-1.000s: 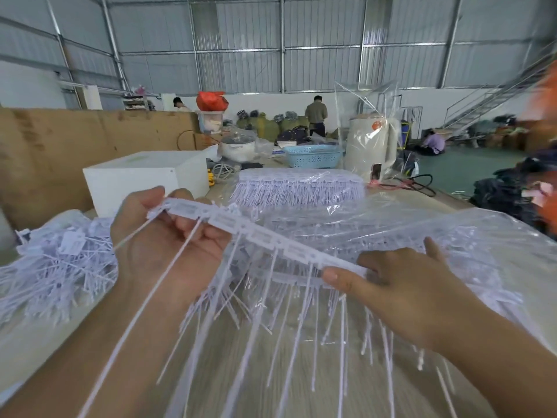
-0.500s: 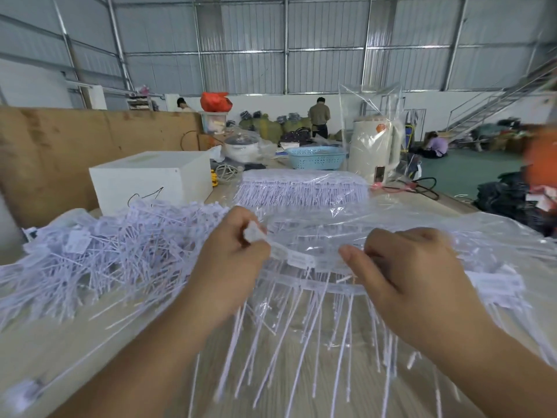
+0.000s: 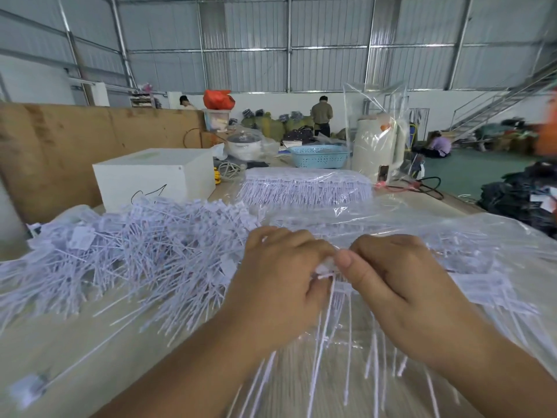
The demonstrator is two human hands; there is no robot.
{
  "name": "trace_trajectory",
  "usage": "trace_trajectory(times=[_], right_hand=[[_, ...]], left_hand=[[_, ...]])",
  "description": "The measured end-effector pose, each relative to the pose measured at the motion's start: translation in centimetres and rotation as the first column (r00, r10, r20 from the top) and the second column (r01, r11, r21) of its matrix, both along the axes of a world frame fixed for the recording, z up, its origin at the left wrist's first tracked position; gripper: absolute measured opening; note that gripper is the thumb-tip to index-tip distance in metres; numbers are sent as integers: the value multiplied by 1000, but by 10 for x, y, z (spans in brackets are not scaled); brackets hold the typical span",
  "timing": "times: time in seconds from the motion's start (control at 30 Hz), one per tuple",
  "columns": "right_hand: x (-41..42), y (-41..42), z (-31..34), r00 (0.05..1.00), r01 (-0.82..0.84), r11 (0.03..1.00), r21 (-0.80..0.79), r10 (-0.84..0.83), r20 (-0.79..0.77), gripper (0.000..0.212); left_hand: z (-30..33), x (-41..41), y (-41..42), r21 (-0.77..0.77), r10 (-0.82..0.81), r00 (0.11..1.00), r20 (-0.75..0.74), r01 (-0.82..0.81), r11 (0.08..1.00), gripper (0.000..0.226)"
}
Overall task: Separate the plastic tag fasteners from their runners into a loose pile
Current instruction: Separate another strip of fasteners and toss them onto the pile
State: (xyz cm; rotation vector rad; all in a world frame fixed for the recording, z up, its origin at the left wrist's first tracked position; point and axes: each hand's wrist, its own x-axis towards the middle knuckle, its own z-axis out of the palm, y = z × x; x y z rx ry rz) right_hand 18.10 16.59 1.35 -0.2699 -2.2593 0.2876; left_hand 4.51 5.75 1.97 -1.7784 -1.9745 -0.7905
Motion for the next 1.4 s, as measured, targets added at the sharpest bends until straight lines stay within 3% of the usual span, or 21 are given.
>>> trace_trajectory(times=[0.13,0.43,0.73,0.93,1.17,1.33,1.4], right_hand=[[5,0,4,970,148,984,101,-165,180,49],[7,-5,9,894,314,930,188,-357,270,56],[3,-15,16,760,430,852,298,-520,389,76],[6,-19,13,684,407,861,307,-509,522,87],[9,-13,8,776,273,945,179,-326,539,100],[15,4,9,851,281,952,119,-305,427,95],[14,7,8,903,239,966,94,-257,344,79]], left_hand=[[7,-12,-6,71,165,975,-151,-155,985,15],[11,-21,-7,229,358,870,-339,-293,928,14],[11,-33,-6,278,523,789,-324,-449,849,28],[8,-38,-5,199,590,753,-292,-555,808,29],[7,-52,-10,165,633,723,-275,-614,772,28],[7,-60,-15,200,536,838,-106,-510,837,4],[8,-62,-16,239,499,866,-32,-479,845,12]])
